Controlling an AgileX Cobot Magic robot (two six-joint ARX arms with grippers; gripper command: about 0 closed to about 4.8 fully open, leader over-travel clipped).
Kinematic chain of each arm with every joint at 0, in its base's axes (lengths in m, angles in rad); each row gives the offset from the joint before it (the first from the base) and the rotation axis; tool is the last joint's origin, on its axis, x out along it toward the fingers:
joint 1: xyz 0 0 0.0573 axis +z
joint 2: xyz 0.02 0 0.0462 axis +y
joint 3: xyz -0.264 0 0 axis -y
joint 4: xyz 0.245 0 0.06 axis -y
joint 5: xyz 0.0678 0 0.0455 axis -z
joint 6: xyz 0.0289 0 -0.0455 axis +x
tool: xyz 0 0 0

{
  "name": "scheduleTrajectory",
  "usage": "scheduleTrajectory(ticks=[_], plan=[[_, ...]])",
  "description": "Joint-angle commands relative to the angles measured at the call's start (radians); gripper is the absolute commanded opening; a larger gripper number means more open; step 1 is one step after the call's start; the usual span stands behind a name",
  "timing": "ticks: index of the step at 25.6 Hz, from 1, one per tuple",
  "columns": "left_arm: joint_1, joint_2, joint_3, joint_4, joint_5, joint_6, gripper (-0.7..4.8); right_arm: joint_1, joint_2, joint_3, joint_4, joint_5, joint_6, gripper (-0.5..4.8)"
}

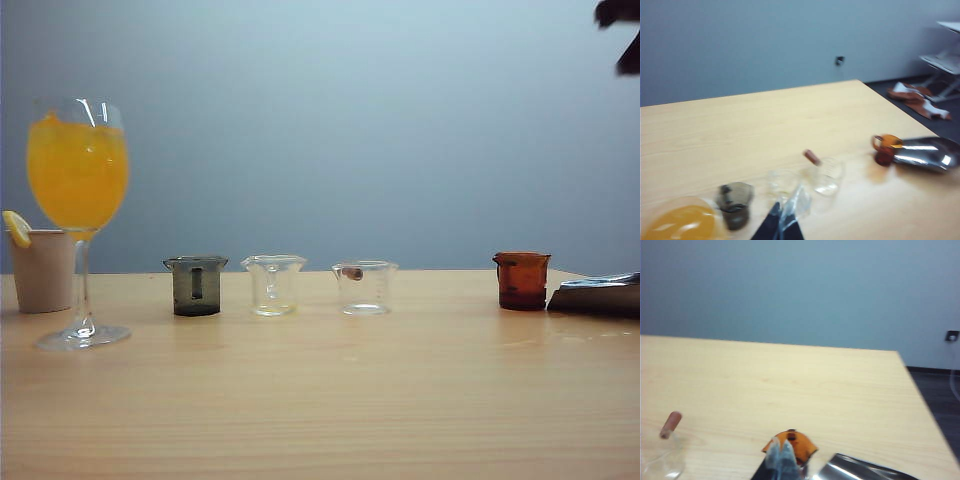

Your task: Pick up the fourth measuring cup from the left, pour the grenadine inside into the goblet, and finally put the measuring cup back in its original place.

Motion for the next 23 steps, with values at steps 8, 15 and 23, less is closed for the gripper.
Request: scheduleTrajectory(ticks=[8,15,23], plan=[[-0.009,0.004,0.006,-0.064,-0.005,-0.032,-0.05,-0.001,0.364,-0.015,0.328,-0.093,-0.006,-0.05],[-0.009,0.003,0.006,-0.159,0.003,-0.032,-0.05,0.0,0.566,-0.016,0.466,-0.092,-0.006,-0.05],[-0.009,0.003,0.006,-0.16,0.023,-0.033,-0.05,-0.002,0.689,0.01,0.507,-0.067,-0.002,3.8]])
